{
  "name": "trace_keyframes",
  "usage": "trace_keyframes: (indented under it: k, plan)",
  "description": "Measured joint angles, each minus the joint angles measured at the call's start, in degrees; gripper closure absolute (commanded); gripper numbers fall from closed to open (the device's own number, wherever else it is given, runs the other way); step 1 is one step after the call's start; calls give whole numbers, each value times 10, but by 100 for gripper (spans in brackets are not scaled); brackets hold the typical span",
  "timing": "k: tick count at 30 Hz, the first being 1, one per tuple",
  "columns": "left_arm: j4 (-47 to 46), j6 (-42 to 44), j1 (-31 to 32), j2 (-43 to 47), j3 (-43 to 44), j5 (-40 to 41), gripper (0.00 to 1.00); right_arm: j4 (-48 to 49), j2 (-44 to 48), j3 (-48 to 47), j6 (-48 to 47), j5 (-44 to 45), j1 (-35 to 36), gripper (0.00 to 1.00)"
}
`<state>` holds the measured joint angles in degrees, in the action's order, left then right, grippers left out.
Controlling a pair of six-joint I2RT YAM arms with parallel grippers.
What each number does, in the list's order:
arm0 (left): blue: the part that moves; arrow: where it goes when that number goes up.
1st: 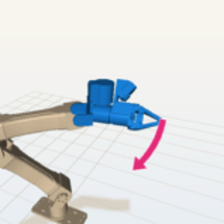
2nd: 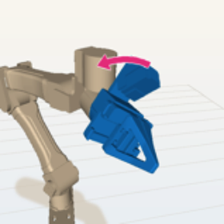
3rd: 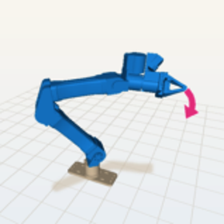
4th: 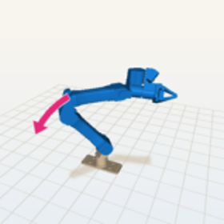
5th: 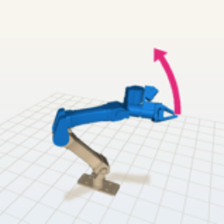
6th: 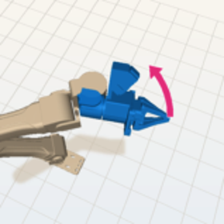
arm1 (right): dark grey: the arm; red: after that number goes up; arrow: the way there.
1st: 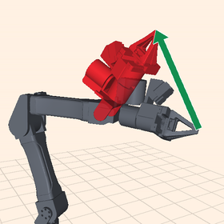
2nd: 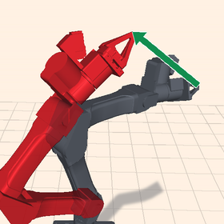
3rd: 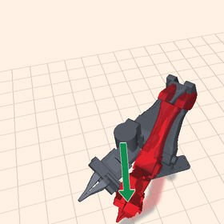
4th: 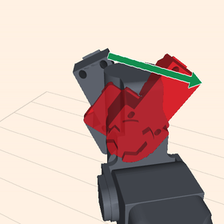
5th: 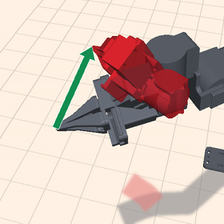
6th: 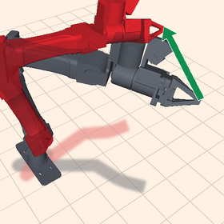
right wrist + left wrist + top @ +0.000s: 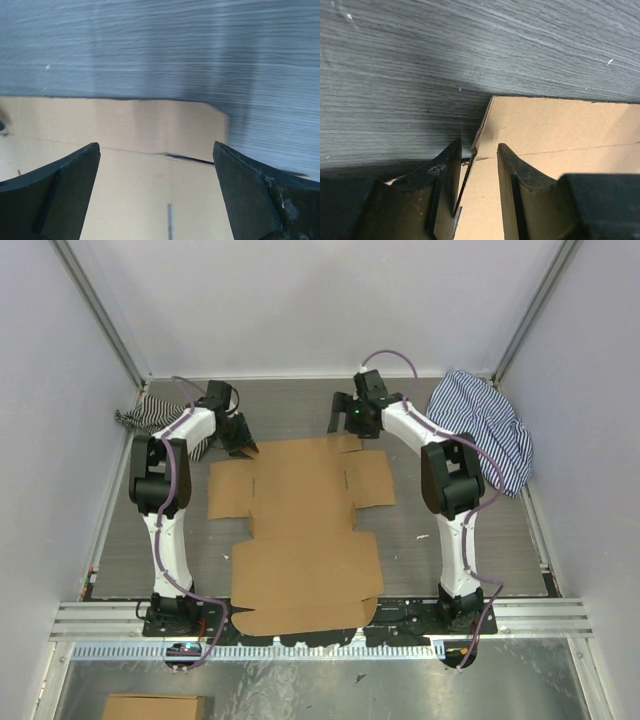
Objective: Fold the paper box
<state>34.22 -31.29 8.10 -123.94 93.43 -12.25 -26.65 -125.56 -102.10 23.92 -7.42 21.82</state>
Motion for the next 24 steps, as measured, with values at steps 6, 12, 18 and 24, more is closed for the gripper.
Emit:
trace_keyframes:
  k: [6, 12, 18, 24]
  plan:
    - [0, 0, 0, 0, 0, 1, 58, -6, 16, 28, 9, 19, -47, 0]
    - [9, 2, 0, 5, 0, 1, 58, -10, 14, 29, 15, 9, -39, 0]
    - [10, 2, 0, 14, 0, -3, 58, -4, 7, 36, 16, -11, -32, 0]
    - [11, 2, 0, 15, -1, -3, 58, -3, -12, 35, 15, -8, -32, 1]
